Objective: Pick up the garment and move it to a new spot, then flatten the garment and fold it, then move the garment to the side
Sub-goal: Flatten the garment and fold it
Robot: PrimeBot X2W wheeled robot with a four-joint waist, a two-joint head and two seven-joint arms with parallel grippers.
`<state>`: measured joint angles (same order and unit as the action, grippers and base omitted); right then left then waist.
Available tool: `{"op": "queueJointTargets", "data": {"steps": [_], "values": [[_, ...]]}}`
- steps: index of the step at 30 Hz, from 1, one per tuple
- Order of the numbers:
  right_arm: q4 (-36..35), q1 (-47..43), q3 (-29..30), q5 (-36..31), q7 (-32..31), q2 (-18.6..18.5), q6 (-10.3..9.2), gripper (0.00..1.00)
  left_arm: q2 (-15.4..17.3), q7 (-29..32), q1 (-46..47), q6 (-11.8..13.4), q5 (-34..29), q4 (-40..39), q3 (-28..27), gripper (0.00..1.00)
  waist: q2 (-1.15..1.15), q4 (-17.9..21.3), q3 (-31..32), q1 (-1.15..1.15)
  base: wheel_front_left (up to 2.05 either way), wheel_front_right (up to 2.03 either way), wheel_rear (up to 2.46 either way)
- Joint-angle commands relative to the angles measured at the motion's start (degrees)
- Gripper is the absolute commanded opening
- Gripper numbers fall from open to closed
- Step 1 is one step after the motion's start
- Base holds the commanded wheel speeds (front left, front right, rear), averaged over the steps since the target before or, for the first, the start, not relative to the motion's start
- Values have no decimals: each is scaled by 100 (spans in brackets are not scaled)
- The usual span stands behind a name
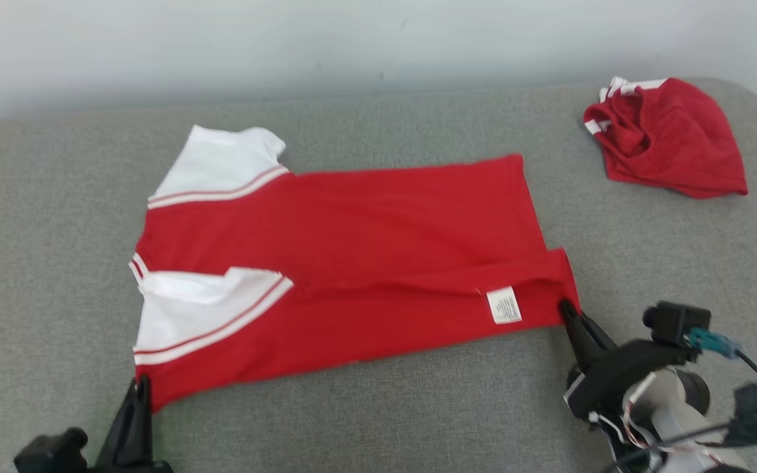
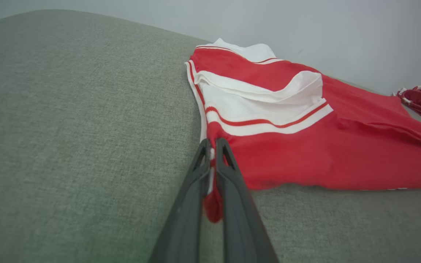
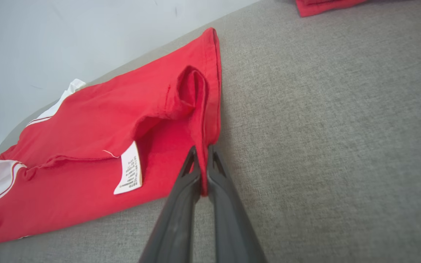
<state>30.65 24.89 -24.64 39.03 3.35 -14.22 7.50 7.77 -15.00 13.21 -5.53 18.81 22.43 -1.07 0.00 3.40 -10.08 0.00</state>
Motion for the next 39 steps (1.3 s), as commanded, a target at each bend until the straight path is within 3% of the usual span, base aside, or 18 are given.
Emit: {"op": "queueJointTargets", "data": {"steps": [1,12,25,26,27,28,29,39], "values": [[-259,-344,81,106,-87,-133,-3,0,-31,-18,-316,-33,-55,-176,-36,0,0,-39,214,0,0,0,0],[-1541,-1869,609,96,-1000,-413,-3,0,-191,-19,-1308,169,59,-822,-125,0,0,-38,583,0,0,0,0],[-2477,-2738,1213,-231,-1758,-147,-3,0,-328,43,-1831,408,146,-1183,14,0,0,-109,582,0,0,0,0],[-2496,-2750,1250,-334,-1762,-144,-3,17,-308,36,-1805,430,104,-1159,12,0,0,-118,577,0,0,0,0],[-2507,-2775,1282,-447,-1724,-88,-3,100,-310,20,-1760,447,47,-1116,33,74,0,-131,582,0,0,0,0],[-2507,-2775,1282,-447,-1724,-88,-3,100,-310,20,-1760,447,47,-1116,33,74,0,-131,582,0,0,0,0],[-2522,-2787,1321,-487,-1700,-37,-3,100,-313,19,-1745,435,39,-1109,50,100,0,-136,588,0,0,0,0],[-2918,-2557,1563,-898,-929,174,-3,100,-314,-19,-1682,548,-336,-1730,-158,100,0,-153,683,0,0,0,0]]}}
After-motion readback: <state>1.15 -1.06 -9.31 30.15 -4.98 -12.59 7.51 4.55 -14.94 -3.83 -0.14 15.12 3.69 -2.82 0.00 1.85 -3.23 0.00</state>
